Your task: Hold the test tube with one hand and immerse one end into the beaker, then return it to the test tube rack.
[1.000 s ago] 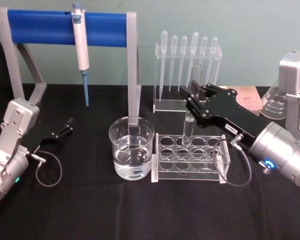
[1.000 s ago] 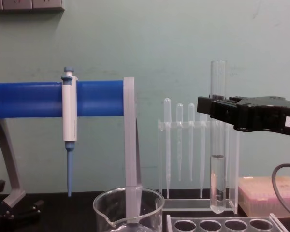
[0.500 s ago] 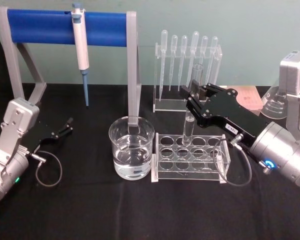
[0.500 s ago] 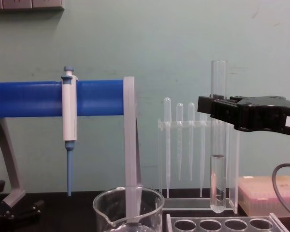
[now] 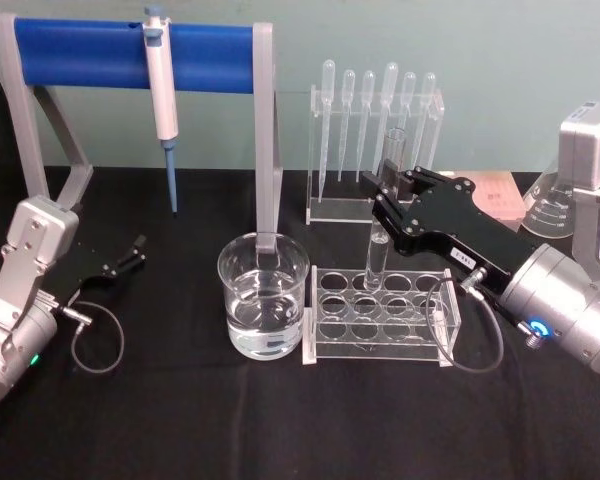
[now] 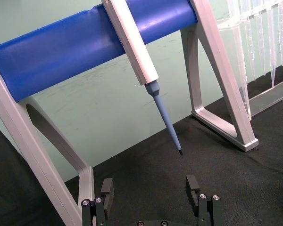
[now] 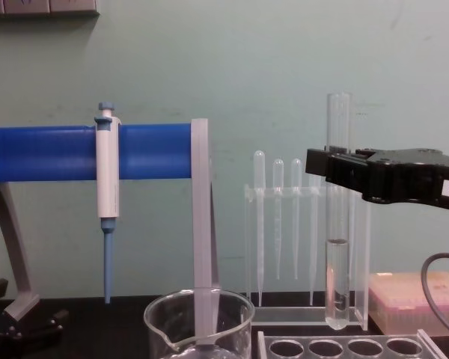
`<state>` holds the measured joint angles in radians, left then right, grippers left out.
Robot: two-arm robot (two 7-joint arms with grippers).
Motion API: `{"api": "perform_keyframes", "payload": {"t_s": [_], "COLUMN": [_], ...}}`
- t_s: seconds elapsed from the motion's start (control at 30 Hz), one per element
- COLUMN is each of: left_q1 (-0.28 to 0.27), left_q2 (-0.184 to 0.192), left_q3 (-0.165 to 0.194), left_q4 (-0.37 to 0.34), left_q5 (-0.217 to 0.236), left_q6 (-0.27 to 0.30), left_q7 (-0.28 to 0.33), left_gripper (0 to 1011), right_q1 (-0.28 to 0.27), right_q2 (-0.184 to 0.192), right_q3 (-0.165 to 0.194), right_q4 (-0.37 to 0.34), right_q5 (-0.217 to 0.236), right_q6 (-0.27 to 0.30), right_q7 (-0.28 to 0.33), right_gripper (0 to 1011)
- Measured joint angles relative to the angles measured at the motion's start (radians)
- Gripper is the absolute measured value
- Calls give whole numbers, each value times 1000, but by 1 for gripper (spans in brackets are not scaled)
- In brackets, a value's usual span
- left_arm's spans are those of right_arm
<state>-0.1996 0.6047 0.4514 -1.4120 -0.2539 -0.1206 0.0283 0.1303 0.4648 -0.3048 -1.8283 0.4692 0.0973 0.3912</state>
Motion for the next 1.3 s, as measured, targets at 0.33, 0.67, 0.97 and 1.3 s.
{"api": "perform_keyframes", "payload": {"t_s": [0.33, 0.67, 0.97, 1.3], "left_q1": [0, 0, 0, 0], "left_q2": [0, 0, 0, 0], "left_q3": [0, 0, 0, 0], "left_q4": [0, 0, 0, 0], "left_q5": [0, 0, 0, 0], "left_q6": [0, 0, 0, 0], "left_q7": [0, 0, 0, 0], "left_gripper": [1000, 1000, 1000, 1000], "right_q1": [0, 0, 0, 0], "right_q2": [0, 0, 0, 0], "right_q3": [0, 0, 0, 0], "right_q4": [0, 0, 0, 0], "right_q5": [0, 0, 0, 0], "right_q6": [0, 0, 0, 0], "right_q7": [0, 0, 0, 0], "right_gripper": [225, 226, 225, 225]}}
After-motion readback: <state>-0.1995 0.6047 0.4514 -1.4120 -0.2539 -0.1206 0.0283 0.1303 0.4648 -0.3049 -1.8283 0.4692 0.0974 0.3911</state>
